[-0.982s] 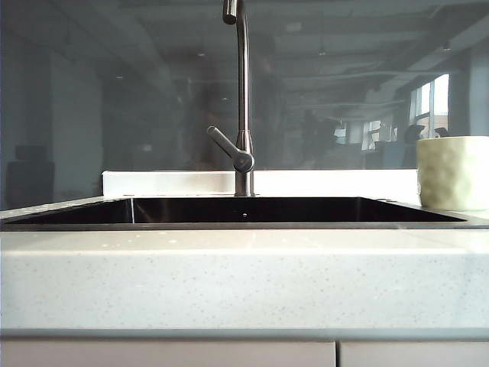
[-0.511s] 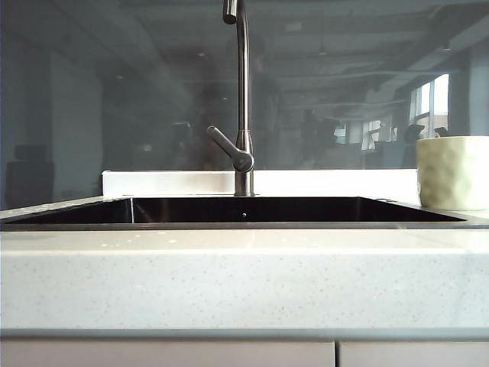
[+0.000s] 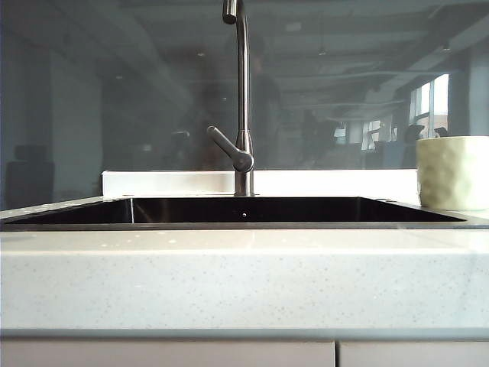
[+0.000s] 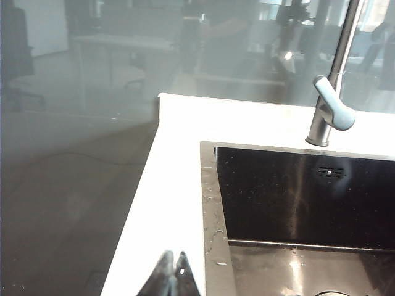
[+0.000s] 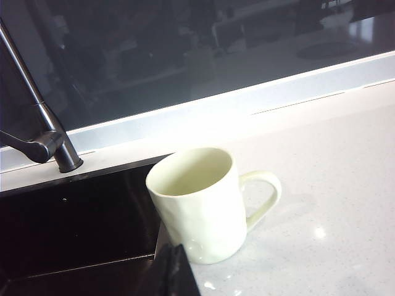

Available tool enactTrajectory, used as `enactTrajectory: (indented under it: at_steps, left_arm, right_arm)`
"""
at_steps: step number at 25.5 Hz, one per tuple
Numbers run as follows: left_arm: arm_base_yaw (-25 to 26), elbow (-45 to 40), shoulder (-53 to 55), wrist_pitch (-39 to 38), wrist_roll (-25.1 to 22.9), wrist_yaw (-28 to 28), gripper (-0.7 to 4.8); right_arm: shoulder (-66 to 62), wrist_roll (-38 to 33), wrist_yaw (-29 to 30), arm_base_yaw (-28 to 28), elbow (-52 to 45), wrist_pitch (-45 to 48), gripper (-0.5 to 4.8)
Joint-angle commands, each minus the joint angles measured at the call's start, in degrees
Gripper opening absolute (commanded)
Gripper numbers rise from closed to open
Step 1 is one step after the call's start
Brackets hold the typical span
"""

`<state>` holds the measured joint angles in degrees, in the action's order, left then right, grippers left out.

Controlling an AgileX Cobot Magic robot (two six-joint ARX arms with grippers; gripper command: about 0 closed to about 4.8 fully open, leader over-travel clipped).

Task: Pick up the mug next to the sink, go to the faucet to get some water, pour the water into the sink, and finally put the mug back to its place.

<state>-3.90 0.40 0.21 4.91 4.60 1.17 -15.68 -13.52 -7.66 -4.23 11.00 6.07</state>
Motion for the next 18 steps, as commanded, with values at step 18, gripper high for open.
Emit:
enactTrajectory:
  at_steps: [18]
  left_arm:
    - [0.0,0.2,0.0,-0.5,-4.2,-0.5,-0.05]
  right_arm:
    - [0.0,0.1,-0.2,0.0,0.3,1.0,-0.05]
